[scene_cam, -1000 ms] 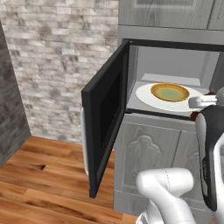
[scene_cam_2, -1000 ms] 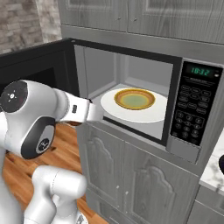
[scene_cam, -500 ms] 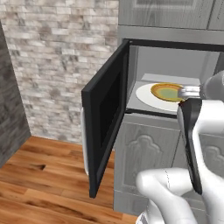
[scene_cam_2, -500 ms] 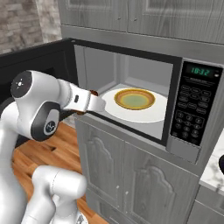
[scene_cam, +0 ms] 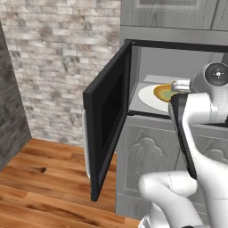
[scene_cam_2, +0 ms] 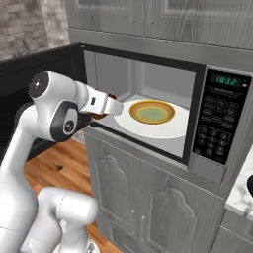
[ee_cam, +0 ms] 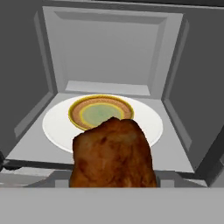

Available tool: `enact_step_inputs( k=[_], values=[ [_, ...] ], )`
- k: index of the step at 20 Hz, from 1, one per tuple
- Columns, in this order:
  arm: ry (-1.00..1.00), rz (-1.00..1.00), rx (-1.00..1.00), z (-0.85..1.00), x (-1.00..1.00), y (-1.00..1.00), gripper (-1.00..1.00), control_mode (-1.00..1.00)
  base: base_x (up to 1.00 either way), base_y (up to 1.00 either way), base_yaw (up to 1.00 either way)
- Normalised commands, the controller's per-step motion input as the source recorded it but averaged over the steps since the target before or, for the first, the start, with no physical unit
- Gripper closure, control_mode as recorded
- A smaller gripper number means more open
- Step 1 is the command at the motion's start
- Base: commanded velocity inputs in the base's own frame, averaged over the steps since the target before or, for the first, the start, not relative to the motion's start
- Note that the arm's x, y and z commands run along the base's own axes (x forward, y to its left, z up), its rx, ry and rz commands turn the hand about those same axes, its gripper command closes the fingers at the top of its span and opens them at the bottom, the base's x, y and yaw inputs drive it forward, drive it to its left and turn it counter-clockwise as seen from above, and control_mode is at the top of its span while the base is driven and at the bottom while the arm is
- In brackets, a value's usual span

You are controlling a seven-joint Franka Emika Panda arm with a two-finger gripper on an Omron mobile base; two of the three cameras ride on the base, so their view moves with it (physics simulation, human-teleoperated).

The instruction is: Pick the chicken drumstick from the counter and place it in the microwave. Then turn on the microwave.

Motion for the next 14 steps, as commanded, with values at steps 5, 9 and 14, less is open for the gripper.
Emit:
enact_step_inputs(
  k=[5, 9, 14],
  values=[
    [0.00, 0.00, 0.00, -0.06, 0.47, 0.00, 1.00, -1.00, 0.00, 0.00, 0.00],
    [-0.01, 0.00, 0.00, -0.14, 0.42, -0.03, 1.00, -1.00, 0.00, 0.00, 0.00],
    [-0.03, 0.00, 0.00, -0.21, 0.33, -0.22, 1.00, -1.00, 0.00, 0.00, 0.00]
  ],
)
